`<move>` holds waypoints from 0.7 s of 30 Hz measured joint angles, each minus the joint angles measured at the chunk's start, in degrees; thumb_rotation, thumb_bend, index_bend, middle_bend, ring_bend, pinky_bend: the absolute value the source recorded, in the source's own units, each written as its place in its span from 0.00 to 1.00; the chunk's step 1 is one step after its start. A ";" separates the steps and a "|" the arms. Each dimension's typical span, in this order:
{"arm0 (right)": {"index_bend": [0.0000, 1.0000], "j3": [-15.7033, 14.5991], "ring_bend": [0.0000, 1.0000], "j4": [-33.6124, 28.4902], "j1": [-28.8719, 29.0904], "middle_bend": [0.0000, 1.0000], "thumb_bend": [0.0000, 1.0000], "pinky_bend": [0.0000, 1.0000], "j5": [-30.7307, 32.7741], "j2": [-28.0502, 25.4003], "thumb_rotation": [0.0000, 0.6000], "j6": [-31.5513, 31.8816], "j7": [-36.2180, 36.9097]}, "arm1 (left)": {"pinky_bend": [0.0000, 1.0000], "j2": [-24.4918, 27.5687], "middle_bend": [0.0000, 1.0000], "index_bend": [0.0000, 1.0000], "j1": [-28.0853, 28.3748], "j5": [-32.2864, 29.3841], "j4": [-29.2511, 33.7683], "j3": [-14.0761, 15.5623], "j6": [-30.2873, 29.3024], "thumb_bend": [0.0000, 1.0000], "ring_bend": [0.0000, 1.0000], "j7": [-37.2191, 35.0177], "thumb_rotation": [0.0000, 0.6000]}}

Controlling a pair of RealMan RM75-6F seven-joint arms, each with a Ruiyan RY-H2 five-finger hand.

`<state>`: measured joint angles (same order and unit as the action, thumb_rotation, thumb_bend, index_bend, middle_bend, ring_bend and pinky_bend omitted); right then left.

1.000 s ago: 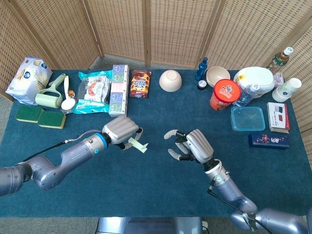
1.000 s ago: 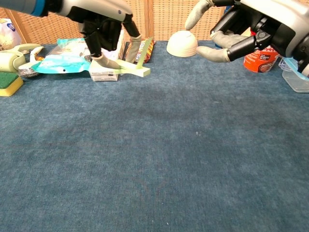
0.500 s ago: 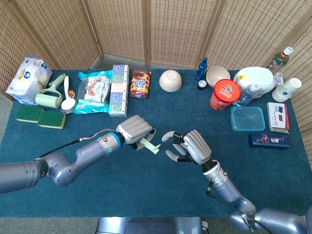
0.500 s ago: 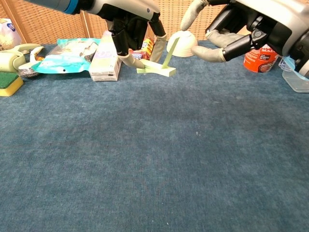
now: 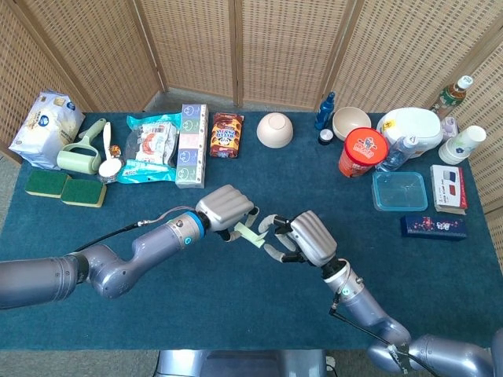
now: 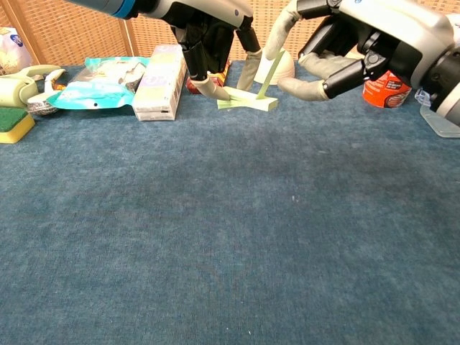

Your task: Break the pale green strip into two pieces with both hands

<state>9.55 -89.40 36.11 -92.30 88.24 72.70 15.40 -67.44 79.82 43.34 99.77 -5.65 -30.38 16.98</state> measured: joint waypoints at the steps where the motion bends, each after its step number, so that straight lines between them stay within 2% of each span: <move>1: 0.47 0.01 0.99 0.06 0.03 0.98 0.34 0.95 0.09 0.04 1.00 -0.03 -0.11 | 1.00 0.05 1.00 0.71 0.12 0.06 0.10 0.18 -0.14 0.42 1.00 0.12 1.00; 21: 0.52 0.50 0.99 0.33 0.69 0.99 0.35 0.95 0.73 0.54 1.00 0.18 -0.89 | 1.00 0.06 1.00 0.70 1.40 -0.16 0.54 1.97 -1.23 0.42 1.00 -0.19 1.00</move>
<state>10.06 -89.06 36.80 -91.57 88.77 72.88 14.51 -67.38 81.22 43.19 100.32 -3.68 -31.61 16.79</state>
